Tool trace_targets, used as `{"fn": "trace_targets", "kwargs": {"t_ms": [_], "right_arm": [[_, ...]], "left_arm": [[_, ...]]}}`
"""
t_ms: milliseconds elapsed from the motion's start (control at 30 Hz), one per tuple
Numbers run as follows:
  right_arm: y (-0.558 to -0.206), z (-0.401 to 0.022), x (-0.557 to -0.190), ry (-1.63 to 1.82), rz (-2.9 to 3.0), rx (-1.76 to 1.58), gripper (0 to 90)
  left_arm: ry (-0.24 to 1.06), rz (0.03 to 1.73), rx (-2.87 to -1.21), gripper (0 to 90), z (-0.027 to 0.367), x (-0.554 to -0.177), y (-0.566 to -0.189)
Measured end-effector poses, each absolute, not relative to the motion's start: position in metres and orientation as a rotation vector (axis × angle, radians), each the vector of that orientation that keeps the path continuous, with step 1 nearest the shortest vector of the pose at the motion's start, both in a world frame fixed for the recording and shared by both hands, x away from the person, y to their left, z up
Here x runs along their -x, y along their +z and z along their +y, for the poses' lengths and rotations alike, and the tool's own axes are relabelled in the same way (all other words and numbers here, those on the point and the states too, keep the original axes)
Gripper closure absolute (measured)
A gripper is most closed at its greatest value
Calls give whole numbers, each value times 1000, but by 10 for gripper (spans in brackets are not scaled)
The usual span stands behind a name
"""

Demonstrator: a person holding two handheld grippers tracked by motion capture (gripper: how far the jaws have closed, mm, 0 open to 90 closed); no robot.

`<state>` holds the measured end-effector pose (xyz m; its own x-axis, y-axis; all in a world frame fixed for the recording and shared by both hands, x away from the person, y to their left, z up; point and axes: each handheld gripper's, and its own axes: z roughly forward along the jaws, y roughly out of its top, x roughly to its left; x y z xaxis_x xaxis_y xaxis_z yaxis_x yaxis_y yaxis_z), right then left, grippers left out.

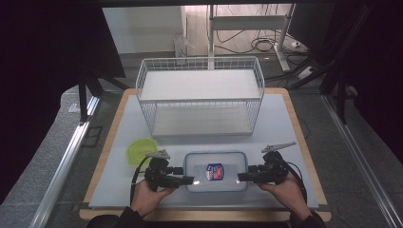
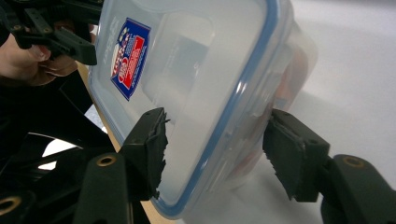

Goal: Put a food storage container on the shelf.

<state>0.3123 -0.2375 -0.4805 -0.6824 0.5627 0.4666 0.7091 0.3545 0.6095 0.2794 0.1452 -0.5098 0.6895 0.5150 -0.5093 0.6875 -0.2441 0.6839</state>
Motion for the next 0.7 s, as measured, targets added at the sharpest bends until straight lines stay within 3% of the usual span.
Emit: {"fn": "trace_targets", "kwargs": {"t_ms": [400, 700], "right_arm": [[-475, -242, -302, -1309, -2415, 1234, 514], [-469, -243, -300, -1413, -2436, 1217, 512]], "left_arm": [[-147, 990, -1860, 487, 143, -275, -502], [-106, 979, -1846, 506, 143, -276, -493]]}}
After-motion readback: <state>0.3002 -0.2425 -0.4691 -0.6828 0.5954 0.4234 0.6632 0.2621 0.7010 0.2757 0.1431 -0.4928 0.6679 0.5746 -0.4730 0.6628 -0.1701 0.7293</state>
